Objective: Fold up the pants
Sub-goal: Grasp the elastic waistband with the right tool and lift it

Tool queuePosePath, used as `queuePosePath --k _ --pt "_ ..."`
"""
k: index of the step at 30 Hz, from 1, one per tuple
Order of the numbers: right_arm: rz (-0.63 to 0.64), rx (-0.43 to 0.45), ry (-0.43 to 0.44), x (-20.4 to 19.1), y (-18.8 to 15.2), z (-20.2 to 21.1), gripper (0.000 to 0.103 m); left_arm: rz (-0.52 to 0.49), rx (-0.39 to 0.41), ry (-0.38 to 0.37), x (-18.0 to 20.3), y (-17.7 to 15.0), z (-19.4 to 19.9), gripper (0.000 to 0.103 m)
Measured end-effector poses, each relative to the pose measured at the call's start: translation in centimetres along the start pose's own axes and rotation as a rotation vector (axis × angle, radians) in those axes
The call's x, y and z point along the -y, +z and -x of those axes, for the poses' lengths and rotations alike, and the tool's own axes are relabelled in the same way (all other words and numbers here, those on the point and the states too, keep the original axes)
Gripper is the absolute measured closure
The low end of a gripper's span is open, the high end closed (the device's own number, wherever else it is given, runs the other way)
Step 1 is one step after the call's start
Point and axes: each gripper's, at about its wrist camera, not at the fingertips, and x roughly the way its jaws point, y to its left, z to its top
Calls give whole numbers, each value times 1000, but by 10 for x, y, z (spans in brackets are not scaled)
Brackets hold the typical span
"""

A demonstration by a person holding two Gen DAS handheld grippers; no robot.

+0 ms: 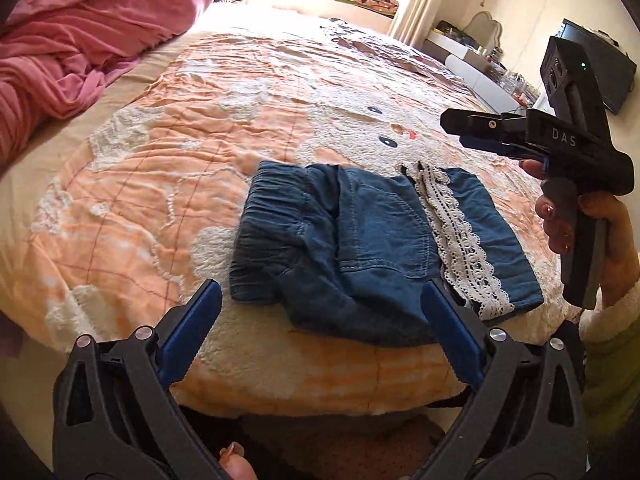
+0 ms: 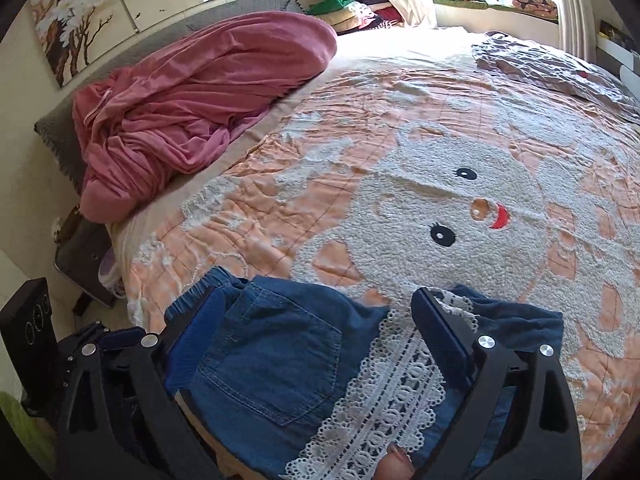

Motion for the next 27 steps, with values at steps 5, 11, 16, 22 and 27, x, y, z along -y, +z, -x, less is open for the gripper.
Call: queuePosePath --k 5,11,16,22,27 --pt "94 -52 9 -29 3 -24 8 67 -34 -6 -20 -13 -8 10" --pt "144 -121 26 -48 4 -56 8 138 -58 -56 -29 -19 -18 10" --pt "157 -182 46 -57 4 -84 8 168 -69 -96 -25 -23 -25 10" --pt "161 -236 59 -68 9 -114 9 166 -73 -124 -18 -23 -32 10" --pt "127 -306 61 -67 13 -141 10 191 -68 -132 -15 -22 -38 10"
